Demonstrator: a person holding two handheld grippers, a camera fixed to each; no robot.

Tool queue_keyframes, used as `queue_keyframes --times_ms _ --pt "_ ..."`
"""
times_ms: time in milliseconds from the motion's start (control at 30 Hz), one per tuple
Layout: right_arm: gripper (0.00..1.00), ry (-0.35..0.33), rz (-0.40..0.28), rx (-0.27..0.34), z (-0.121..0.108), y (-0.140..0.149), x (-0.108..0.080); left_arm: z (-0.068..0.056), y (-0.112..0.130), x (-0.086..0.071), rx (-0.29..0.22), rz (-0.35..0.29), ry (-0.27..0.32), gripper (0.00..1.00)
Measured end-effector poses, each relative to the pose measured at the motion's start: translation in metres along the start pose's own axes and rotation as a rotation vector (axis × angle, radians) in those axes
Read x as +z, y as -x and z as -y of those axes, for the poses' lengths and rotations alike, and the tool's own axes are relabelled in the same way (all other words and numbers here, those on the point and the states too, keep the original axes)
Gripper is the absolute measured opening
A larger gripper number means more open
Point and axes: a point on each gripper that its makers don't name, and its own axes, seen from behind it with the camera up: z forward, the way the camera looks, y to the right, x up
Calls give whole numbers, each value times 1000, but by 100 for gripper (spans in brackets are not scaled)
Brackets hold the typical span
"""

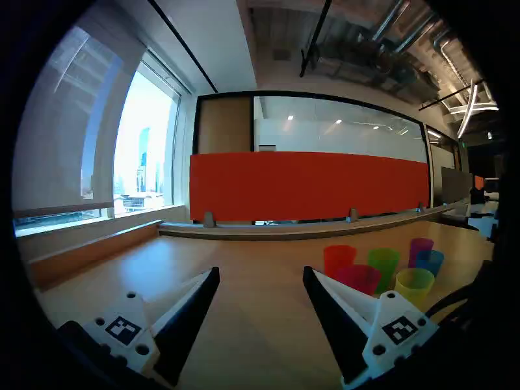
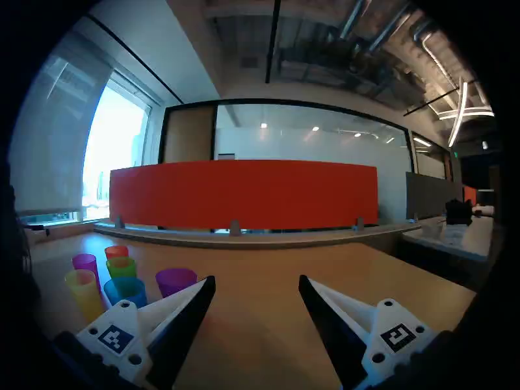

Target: Pour water

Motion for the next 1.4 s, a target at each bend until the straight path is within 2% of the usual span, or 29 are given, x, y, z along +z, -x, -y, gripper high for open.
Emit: queue_keyframes --times_ms 900,1100,1400 --pt "99 14 2 7 -6 0 1 2 -2 0 10 2 -6 95" --pt "99 18 -8 23 -10 -11 0 0 -17 1 22 -15 1 95" --pt "99 3 -25 13 -7 -39 0 0 -41 -1 30 -18 6 95"
